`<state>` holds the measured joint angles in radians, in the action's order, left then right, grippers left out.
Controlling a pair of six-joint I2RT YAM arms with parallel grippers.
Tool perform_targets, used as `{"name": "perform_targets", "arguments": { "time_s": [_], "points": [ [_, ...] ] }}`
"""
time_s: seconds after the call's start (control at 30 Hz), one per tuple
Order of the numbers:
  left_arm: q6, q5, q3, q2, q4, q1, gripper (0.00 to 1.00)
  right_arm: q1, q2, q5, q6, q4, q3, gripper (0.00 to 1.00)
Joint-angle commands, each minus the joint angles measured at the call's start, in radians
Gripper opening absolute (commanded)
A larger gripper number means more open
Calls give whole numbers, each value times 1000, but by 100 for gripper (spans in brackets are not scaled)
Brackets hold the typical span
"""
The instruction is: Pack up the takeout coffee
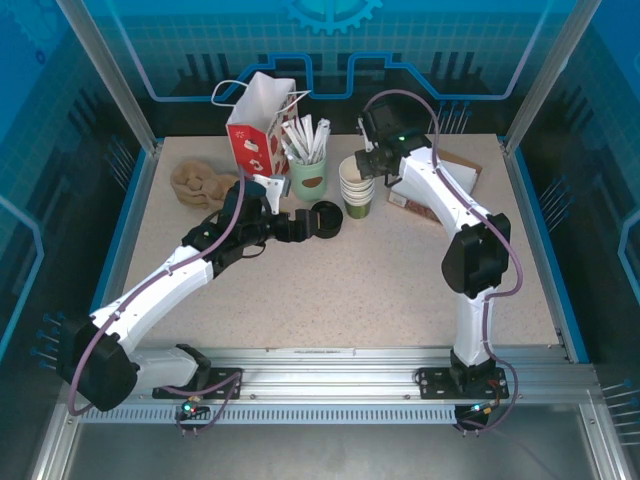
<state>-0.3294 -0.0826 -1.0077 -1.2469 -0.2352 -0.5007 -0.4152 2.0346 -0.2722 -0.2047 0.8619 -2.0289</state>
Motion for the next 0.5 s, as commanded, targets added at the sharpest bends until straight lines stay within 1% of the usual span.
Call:
{"name": "perform_targets", "arguments": {
  "time_s": [0.0,0.17,0.27,0.47],
  "points": [
    [30,17,-3,-4,-9,-8,92,15,-49,19,5,28,-52,12],
    [30,19,0,-3,-6,-8,92,20,-61,29,5,43,-76,12],
    [30,22,3,-1,-4,-8,92,32,-63,52,-8,42,-61,12],
    [32,23,5,6,-7,-10,92,71,-93,174,-52,4,-19,11]
  ]
}}
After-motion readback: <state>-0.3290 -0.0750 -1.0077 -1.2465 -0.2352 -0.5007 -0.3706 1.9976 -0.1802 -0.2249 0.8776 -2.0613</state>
